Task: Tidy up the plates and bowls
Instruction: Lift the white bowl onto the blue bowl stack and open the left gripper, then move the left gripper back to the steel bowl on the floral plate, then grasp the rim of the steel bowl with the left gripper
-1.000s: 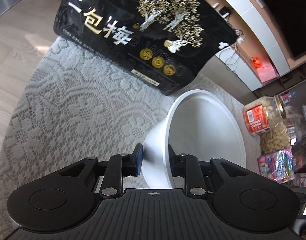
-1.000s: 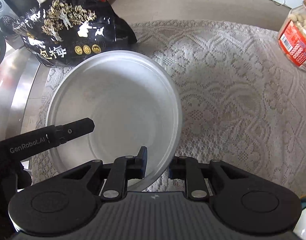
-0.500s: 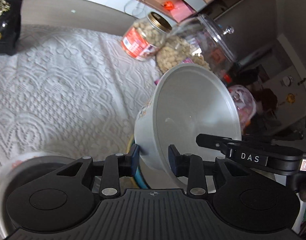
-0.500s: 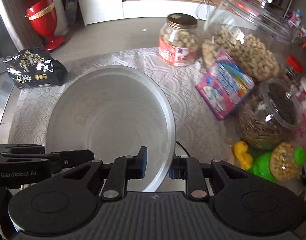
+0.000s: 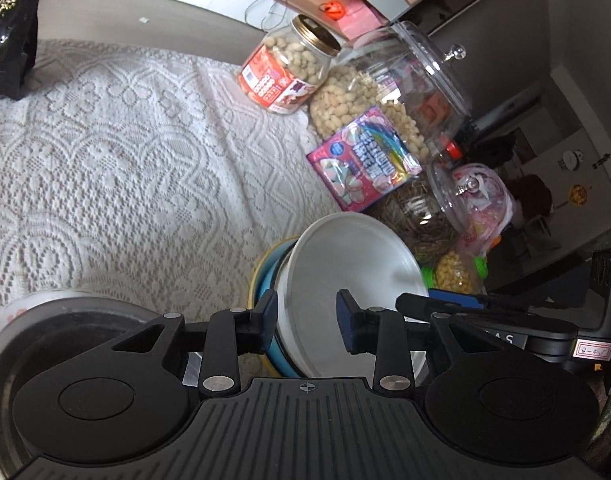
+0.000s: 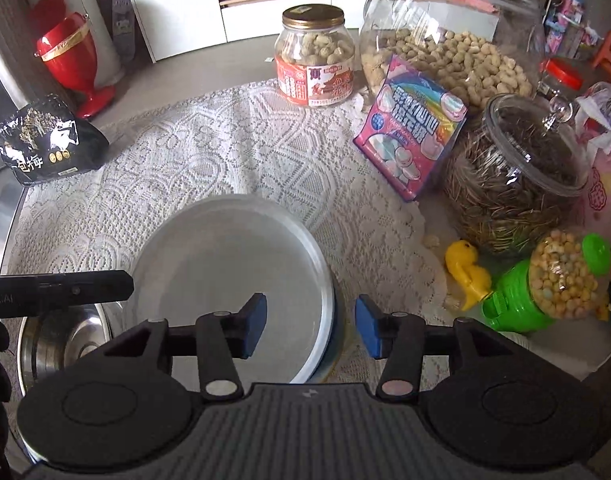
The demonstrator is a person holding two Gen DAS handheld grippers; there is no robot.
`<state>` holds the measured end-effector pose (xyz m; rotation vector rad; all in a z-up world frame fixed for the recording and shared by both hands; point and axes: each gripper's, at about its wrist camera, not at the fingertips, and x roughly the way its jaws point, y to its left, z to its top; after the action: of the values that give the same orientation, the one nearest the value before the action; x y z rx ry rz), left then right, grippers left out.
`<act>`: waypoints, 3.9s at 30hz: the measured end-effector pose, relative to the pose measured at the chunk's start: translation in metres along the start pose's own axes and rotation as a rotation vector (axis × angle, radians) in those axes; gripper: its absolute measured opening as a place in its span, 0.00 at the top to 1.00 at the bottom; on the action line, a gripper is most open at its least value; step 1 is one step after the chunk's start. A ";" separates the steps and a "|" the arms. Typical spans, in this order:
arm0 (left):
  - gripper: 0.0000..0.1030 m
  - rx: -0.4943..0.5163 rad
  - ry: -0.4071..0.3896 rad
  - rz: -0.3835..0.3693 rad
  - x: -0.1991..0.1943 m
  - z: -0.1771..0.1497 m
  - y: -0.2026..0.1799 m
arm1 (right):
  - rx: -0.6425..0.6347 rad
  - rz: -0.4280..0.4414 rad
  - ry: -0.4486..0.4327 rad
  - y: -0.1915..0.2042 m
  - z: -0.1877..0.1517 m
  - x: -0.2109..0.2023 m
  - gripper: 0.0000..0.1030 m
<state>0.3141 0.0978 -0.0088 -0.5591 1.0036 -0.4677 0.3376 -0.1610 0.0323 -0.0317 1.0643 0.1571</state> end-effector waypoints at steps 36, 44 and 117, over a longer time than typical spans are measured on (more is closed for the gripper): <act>0.67 0.092 0.043 0.329 0.056 0.002 -0.032 | 0.126 0.329 -0.187 -0.075 -0.053 0.042 0.35; 0.67 0.069 0.096 0.355 0.081 0.003 -0.019 | 0.129 0.376 -0.130 -0.068 -0.045 0.069 0.35; 0.46 -0.353 -0.291 0.257 -0.120 -0.108 0.164 | -0.028 0.441 0.045 0.158 -0.077 0.092 0.35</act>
<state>0.1815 0.2721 -0.0794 -0.7768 0.8656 0.0244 0.2921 -0.0019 -0.0777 0.1761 1.1024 0.5719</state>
